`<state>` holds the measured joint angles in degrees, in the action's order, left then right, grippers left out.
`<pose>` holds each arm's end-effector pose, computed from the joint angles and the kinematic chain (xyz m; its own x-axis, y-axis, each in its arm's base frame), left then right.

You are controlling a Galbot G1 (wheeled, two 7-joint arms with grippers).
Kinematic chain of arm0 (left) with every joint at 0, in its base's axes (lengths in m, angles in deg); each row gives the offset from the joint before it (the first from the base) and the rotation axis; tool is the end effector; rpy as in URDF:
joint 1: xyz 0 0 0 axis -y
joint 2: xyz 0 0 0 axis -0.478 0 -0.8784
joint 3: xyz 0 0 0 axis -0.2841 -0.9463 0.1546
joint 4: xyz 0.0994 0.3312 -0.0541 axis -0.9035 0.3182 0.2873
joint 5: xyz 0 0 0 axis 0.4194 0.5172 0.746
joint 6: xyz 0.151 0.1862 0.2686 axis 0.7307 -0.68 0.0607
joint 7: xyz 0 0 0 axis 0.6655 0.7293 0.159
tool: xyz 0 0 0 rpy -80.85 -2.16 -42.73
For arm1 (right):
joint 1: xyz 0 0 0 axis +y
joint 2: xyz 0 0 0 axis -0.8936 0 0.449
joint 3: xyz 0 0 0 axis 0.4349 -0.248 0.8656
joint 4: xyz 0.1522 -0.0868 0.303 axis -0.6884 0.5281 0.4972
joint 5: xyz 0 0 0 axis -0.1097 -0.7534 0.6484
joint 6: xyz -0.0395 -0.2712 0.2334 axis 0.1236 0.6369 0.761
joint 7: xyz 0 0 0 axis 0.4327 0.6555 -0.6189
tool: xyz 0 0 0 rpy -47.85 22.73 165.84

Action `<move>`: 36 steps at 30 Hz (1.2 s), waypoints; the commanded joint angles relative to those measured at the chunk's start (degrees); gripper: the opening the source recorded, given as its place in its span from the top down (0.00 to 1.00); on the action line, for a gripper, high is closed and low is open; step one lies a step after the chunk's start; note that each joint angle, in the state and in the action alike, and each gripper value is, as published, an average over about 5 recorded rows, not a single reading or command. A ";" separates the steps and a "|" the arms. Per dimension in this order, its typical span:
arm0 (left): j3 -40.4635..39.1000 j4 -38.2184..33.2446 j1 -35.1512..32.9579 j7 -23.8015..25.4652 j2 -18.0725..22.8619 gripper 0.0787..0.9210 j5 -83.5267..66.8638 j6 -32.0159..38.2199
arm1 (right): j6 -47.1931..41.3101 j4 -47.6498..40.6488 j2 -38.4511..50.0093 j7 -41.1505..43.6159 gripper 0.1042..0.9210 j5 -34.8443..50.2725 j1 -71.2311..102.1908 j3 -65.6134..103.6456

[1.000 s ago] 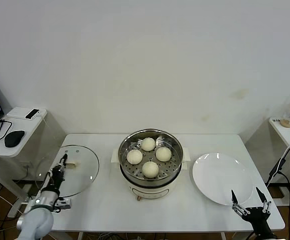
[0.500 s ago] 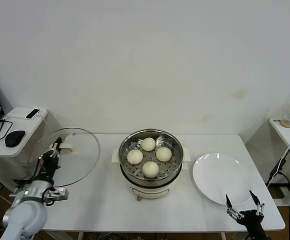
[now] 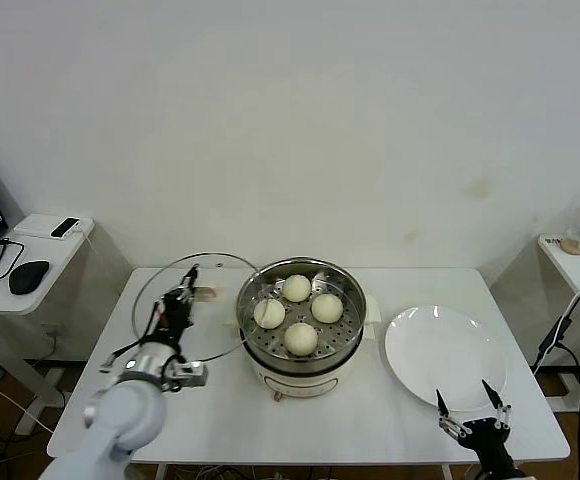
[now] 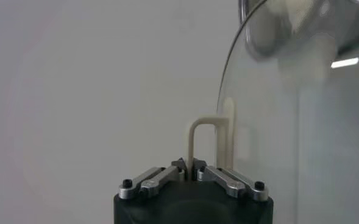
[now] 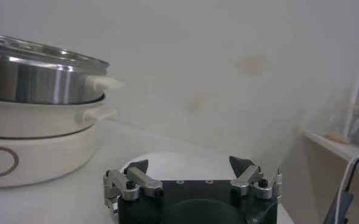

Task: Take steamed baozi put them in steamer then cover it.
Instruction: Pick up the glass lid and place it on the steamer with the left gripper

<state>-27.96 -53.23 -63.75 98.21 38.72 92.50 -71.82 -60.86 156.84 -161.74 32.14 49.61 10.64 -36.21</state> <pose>0.3049 0.0259 -0.2394 -0.9945 0.1044 0.0087 0.0110 0.0224 0.9997 0.1217 -0.1335 -0.3577 -0.9893 -0.0186 0.1446 -0.0557 0.9649 -0.2568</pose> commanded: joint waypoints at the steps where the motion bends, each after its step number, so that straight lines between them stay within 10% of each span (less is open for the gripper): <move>1: -14.02 2.15 11.50 6.43 8.45 0.93 8.12 -7.67 | 0.13 -1.72 -0.24 -0.20 0.12 -3.28 -1.23 -1.50; 13: -14.79 3.73 9.58 11.16 22.53 0.93 22.34 -9.52 | 0.47 -4.38 0.09 -0.46 0.12 -6.10 -1.99 -2.89; 36: -17.88 10.81 9.94 11.51 27.10 0.93 27.31 -9.69 | 0.24 -4.92 -0.04 -0.54 0.12 -5.36 -1.62 -4.10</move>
<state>-44.82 -45.22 -53.72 109.84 63.49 117.59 -81.37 -60.68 152.15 -161.81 31.69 44.07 8.96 -40.09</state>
